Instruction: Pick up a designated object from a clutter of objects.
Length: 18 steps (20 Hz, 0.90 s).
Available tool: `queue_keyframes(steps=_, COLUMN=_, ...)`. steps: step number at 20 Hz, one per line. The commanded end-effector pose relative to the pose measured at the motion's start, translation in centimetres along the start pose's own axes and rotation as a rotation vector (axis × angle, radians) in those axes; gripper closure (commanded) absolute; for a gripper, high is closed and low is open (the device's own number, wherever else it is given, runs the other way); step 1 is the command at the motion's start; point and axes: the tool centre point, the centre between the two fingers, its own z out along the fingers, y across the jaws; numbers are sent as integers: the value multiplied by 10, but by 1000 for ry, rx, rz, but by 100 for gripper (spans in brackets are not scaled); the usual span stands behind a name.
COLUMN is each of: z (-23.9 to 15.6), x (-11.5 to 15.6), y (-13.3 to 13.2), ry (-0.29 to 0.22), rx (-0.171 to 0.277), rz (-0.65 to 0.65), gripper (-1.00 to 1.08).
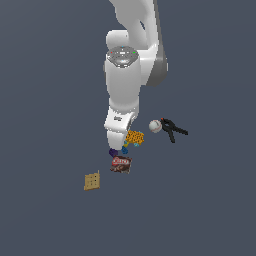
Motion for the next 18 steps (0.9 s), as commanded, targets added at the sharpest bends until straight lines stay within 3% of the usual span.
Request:
queue_keyframes(steps=1, z=-23, x=-11, y=13, ry=1, rx=2, rz=-1, gripper=108)
queue_keyframes(steps=18, z=-150, x=-75, y=92, ry=-6, rx=9, rz=-1, gripper=108)
